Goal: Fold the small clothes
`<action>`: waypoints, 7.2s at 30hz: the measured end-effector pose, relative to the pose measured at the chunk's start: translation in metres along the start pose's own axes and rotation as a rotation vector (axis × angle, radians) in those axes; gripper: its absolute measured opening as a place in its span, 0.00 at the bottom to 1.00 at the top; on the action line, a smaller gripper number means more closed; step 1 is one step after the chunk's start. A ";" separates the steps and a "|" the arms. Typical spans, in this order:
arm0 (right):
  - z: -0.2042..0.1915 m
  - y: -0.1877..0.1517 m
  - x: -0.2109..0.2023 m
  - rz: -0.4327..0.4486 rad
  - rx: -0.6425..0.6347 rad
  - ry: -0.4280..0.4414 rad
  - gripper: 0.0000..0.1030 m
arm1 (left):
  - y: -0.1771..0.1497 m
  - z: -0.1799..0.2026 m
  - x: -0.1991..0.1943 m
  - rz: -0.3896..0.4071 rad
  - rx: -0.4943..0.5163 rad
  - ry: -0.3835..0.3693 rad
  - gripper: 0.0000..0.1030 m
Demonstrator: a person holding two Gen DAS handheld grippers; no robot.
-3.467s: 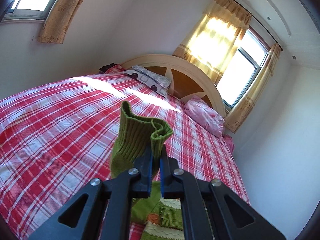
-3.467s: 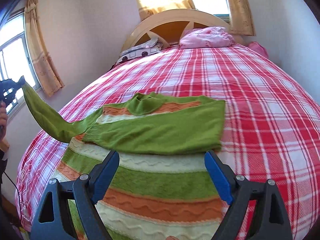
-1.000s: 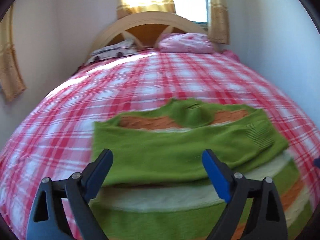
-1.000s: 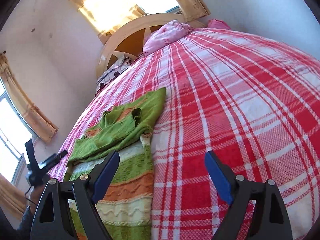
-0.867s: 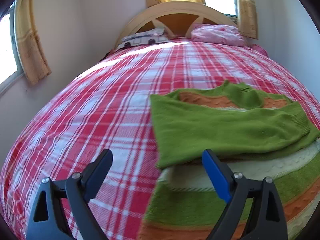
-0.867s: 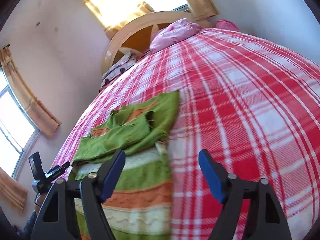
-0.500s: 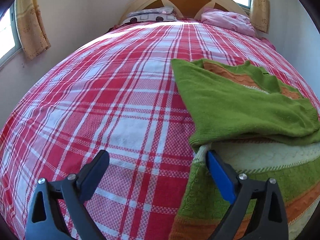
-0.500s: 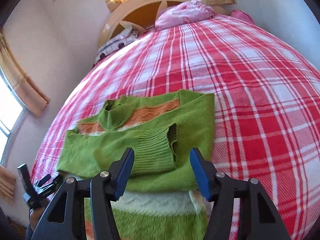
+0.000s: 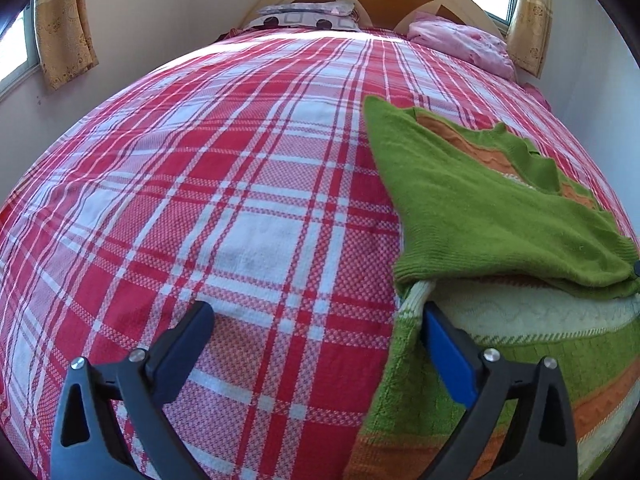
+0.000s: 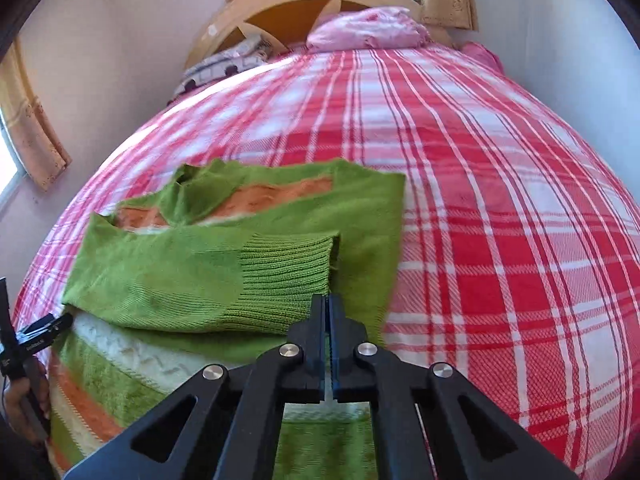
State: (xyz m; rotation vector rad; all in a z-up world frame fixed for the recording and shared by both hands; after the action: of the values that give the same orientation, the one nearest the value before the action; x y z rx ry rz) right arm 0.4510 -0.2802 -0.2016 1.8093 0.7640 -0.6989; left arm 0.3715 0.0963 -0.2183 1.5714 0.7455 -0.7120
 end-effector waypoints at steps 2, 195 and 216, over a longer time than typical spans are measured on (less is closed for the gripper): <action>0.003 -0.001 0.003 -0.008 0.021 0.020 0.01 | 0.000 0.001 0.000 -0.003 0.010 0.005 1.00; 0.022 -0.275 -0.260 0.132 -0.016 0.261 0.07 | -0.186 0.039 -0.203 0.111 0.025 -0.521 0.10; -0.011 -0.190 -0.291 0.234 0.040 0.410 0.03 | -0.119 0.018 -0.214 0.235 -0.043 -0.585 0.05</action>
State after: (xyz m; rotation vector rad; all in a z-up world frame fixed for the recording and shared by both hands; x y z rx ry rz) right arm 0.1229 -0.2674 -0.0875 2.0670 0.7869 -0.1914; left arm 0.1466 0.0746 -0.1224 1.2868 0.1402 -0.9126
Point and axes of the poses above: each gripper's, at about its wrist camera, not at the fingertips, and x roughly the way its jaws point, z to its right, y to its top, the point moved 6 cm from there along x, roughly the way its jaws point, and after that the axes turned 15 degrees about x, right-handed, at the moved point
